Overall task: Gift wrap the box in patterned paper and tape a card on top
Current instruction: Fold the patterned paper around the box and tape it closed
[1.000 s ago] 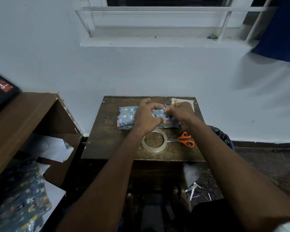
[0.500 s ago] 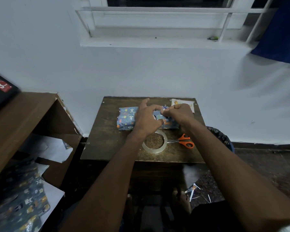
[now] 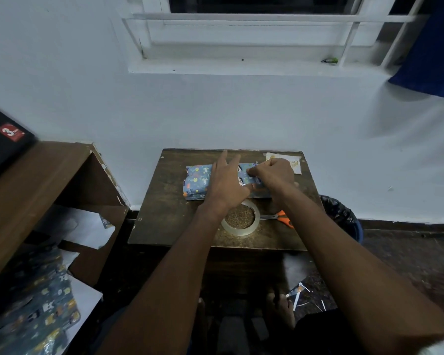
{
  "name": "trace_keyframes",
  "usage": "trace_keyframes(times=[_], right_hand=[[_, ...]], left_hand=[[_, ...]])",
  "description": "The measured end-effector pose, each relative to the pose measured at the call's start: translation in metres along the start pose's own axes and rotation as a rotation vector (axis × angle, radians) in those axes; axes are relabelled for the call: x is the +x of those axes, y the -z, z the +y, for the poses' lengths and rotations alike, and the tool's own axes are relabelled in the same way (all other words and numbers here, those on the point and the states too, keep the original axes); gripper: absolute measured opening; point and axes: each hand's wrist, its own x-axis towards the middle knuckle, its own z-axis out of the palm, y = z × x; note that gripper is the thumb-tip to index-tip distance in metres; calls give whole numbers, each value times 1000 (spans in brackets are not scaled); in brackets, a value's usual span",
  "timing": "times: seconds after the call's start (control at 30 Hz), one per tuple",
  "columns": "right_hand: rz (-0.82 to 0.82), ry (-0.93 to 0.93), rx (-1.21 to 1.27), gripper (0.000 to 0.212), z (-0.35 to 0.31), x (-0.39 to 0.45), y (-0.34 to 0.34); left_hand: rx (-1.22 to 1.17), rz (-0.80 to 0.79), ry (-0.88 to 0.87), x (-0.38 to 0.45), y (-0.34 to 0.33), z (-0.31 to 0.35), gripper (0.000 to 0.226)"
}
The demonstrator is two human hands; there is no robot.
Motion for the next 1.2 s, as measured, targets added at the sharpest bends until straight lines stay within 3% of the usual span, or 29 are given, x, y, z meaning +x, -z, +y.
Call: trace_keyframes(times=[0.2,0.3,0.4,0.53,0.67,0.73,0.8,0.83,1.2], right_hand=[[75,115,-185,41,-3,-1,-5],[144,125,-203,52,-4,0,11],[90,86,-238,65,3,5,27],[-23,-49,-258,128,22,6,31],[-89,-128,42,88,11,-5,26],[-96,-196,203,76,5,-6,22],[-111,-257,244,42,-4,-12,21],[-117,-280,257,31,-5,-14,22],[-90,-234,357,44,-1,-9,25]], left_hand=[[-84,-20,-10,0,1,-7,83],[-129,91,52,0,14,-15,73],[-40,291,316,-4,34,-26,73],[-249,243,691,-4,41,-42,97],[-662,191,710,4,30,-46,92],[-727,211,682,1,33,-43,65],[-798,211,649,-3,41,-40,35],[-824,203,644,-3,42,-41,31],[-788,137,605,-3,50,-39,70]])
